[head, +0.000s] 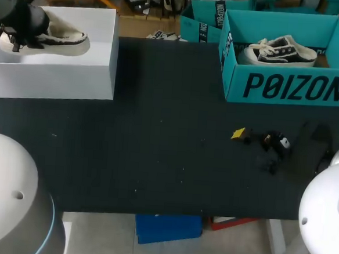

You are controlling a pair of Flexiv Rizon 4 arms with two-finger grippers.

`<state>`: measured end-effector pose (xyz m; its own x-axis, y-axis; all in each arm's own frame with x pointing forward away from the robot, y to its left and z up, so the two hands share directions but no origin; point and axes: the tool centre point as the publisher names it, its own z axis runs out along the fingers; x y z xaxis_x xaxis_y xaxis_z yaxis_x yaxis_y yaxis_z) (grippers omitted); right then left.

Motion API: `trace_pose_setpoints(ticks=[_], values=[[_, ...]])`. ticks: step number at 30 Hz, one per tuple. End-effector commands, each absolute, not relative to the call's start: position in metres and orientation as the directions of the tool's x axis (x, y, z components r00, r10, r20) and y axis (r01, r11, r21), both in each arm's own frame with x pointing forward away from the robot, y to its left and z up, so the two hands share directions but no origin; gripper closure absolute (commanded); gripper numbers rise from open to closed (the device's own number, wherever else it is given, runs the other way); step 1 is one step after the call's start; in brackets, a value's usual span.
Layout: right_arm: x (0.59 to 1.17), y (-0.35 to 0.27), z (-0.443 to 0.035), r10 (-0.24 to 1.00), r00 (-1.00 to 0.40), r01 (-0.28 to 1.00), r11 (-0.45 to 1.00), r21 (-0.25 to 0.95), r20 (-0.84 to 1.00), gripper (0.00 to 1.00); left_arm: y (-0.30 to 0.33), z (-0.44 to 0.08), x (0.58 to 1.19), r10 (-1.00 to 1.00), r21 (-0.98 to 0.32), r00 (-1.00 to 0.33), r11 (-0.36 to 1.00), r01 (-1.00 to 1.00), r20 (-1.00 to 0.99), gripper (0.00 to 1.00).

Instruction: Take the shoe out of the shoebox, open the shoe tongue, remove and reinsert the insole, then place the shoe into the shoebox

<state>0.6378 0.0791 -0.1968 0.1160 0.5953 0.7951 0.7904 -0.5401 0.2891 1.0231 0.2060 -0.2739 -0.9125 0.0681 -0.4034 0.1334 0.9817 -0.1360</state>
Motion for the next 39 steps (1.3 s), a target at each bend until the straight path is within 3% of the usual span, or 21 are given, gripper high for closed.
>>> trace_pose_setpoints(ticks=[1,11,34,36,38,39], values=[[0.637,0.074,-0.199,0.584,0.119,0.866,-0.456,0.203,0.803,0.0,0.205,-0.291,1.039,0.064,-0.143,-0.92,0.981,0.129,-0.387,1.0],[0.637,0.074,-0.199,0.584,0.119,0.866,-0.456,0.203,0.803,0.0,0.198,-0.324,1.045,0.068,-0.149,-0.94,0.981,0.124,-0.335,1.0],[0.637,0.074,-0.199,0.584,0.119,0.866,-0.456,0.203,0.803,0.0,0.203,-0.338,1.036,0.071,-0.134,-0.972,0.986,0.103,-0.225,0.98],[0.637,0.074,-0.199,0.584,0.119,0.866,-0.456,0.203,0.803,0.0,0.203,-0.339,1.036,0.074,-0.131,-0.973,0.986,0.104,-0.219,0.16],[0.637,0.074,-0.199,0.584,0.119,0.866,-0.456,0.203,0.803,0.0,0.202,-0.341,1.037,0.072,-0.133,-0.973,0.986,0.103,-0.219,0.22],[0.637,0.074,-0.199,0.584,0.119,0.866,-0.456,0.203,0.803,0.0,0.202,-0.341,1.038,0.071,-0.134,-0.973,0.986,0.102,-0.218,0.15]])
